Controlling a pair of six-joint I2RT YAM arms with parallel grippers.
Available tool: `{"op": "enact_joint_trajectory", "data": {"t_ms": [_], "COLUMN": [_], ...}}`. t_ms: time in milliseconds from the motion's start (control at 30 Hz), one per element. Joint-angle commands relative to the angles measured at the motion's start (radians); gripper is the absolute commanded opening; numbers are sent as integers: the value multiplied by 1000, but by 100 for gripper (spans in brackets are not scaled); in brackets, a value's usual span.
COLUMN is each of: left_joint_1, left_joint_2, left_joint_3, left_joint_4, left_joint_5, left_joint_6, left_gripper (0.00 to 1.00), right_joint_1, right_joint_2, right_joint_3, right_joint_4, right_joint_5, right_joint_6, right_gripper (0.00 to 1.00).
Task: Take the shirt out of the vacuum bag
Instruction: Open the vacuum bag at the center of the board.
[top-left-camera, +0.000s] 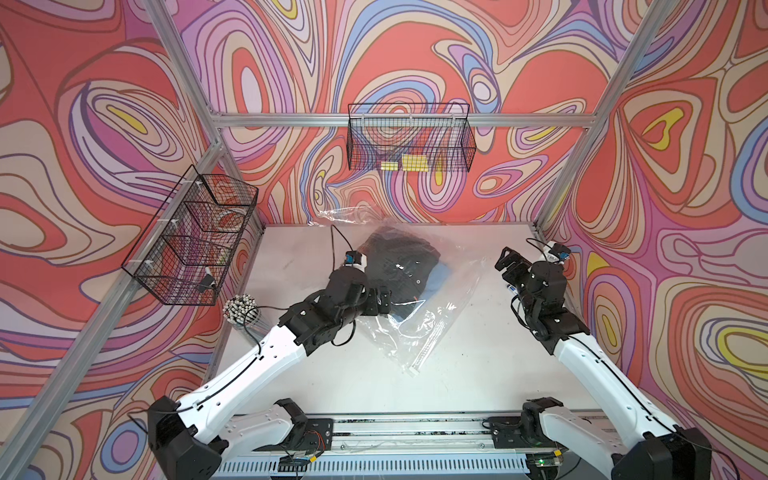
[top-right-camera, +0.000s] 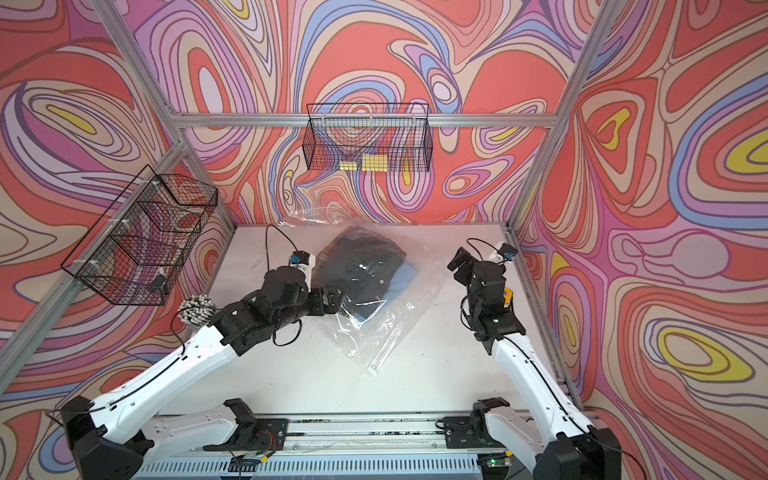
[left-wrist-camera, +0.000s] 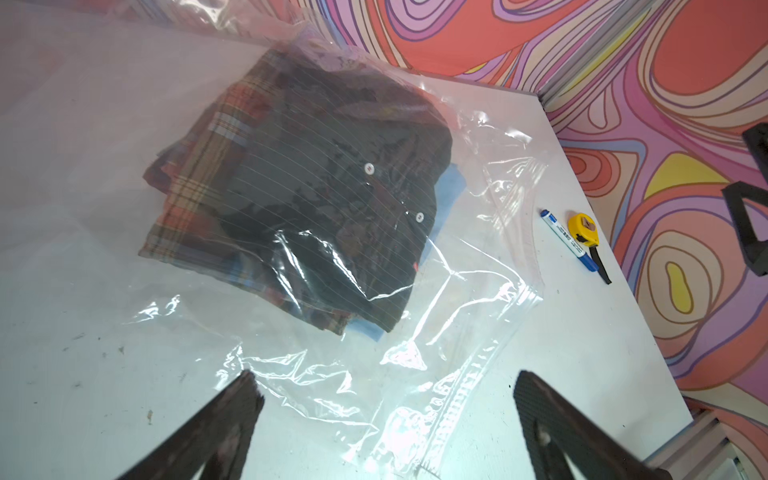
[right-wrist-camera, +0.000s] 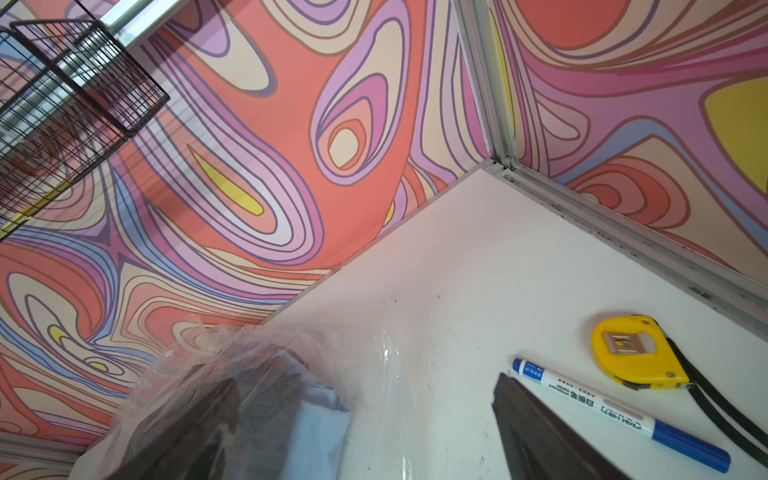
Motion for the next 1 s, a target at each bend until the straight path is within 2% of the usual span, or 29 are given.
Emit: {"op": "enact_joint_trajectory", "data": {"t_ms": [0, 167, 267, 433, 667, 800, 967], "left_joint_1": [-157, -373, -448, -463, -461, -444, -401], "left_joint_2": [116, 392, 561, 767, 979, 1058, 1125], "left_joint_3": [105, 356, 501, 666, 800, 819, 830], "left_joint_4": [-154, -299, -360, -354, -379, -335, -334], "left_joint_5": [-203, -370, -472, -499, -667, -729, -785], "left_joint_6": [-115, -176, -200, -211, -155, -122, -141], "left_gripper": [99, 99, 99, 99, 99, 99, 99], "right_joint_1": [-2, -2, -1, -1, -1, -1, -1], "right_joint_2": [-18, -14, -30, -54, -119, -158, -187], "right_joint_3": [1, 25, 23, 26, 32, 41, 52], "right_joint_4": [-53, -106, -107, -119, -138, -139, -156], "right_joint_5": [28, 25, 21, 20, 5, -28, -45], "right_joint_6": [3, 2, -1, -18, -45, -38, -54], "right_gripper": [98, 98, 99, 98, 98, 98, 98]}}
